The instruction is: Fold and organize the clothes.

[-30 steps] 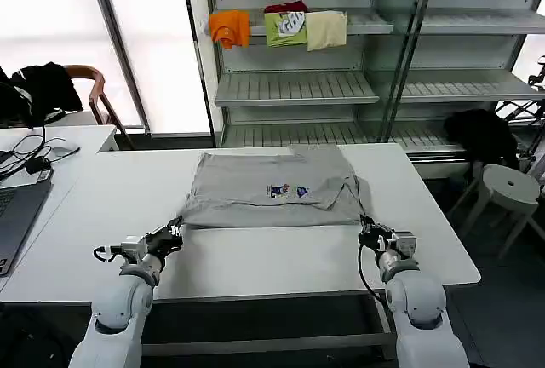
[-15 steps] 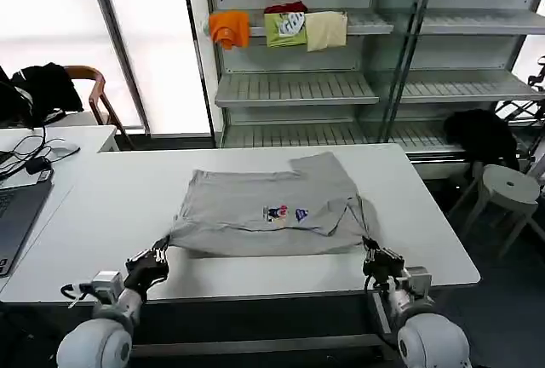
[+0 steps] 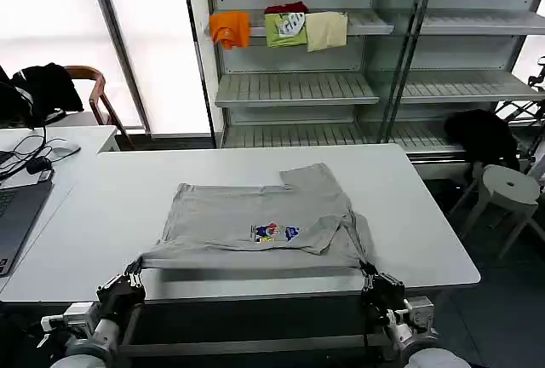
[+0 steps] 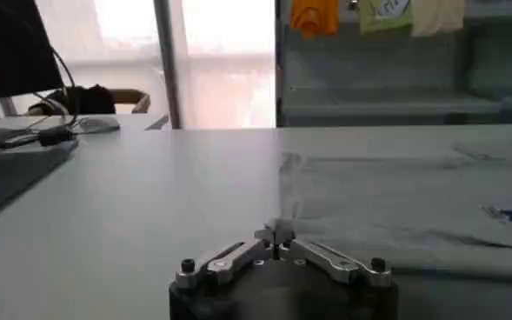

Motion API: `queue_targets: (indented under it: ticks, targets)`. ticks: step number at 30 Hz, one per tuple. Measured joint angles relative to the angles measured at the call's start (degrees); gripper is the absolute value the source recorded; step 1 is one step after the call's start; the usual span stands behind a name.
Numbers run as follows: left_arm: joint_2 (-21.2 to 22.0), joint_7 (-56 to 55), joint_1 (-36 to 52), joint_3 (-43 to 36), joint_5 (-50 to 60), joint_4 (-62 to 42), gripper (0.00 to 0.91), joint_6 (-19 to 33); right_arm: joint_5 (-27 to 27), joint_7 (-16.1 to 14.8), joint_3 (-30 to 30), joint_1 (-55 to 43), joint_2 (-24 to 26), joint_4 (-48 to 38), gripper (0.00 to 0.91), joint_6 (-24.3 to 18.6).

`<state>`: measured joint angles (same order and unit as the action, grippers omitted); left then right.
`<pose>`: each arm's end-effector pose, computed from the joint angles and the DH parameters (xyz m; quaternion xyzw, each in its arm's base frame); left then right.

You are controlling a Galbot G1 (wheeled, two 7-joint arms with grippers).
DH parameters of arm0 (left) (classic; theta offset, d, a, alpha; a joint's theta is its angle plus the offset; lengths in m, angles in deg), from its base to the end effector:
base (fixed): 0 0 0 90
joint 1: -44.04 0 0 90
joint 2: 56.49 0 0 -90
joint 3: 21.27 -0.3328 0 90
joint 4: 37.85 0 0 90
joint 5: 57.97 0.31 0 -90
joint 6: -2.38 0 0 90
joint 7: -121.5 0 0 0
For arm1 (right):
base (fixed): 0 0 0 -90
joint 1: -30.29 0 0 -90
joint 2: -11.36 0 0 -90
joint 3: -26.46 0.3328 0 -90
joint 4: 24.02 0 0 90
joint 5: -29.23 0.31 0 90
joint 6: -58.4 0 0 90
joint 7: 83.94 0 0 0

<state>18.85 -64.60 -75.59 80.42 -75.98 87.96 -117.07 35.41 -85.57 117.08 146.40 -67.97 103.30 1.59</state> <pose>0.1479 0.0876 -0.2378 0.0592 -0.9804 -0.0136 0.1874 0.1589 -0.0294 -0.2359 0.0533 -0.9790 0.0386 0.1932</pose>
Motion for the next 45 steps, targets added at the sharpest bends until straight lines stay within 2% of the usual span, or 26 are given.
queue_targets:
  ticks: [11,19,26,32,37,45]
  targets:
    - [1.3,-3.0,0.2,0.9,0.4,2.5,0.907,-0.4,-1.3,0.2,1.3,-1.4,-1.0,2.6,0.907,0.0]
    - [0.6,0.1,6.4,0.4,0.3,1.6,0.907,0.1,0.4,0.2,-0.4,-12.6,-1.9,-2.1,0.907,0.2]
    - [0.1,4.9,18.3,-2.6,-0.7,-6.4,0.907,-1.2,1.0,-0.9,-2.2,-28.1,-4.1,-16.8,0.907,0.0]
    - [0.0,8.6,29.6,-6.0,-0.5,-17.3,0.907,-2.3,-1.2,-2.2,-2.6,-41.0,-7.3,-33.0,0.907,-1.0]
    - [0.2,11.7,37.6,-8.2,1.5,-26.2,0.907,-2.7,-3.4,-2.9,-2.8,-49.9,-9.8,-46.9,0.907,-3.7]
    - [0.3,15.3,46.9,-9.6,5.0,-38.2,0.907,-3.1,-6.7,-2.8,-2.7,-59.4,-12.8,-64.4,0.907,-9.2]
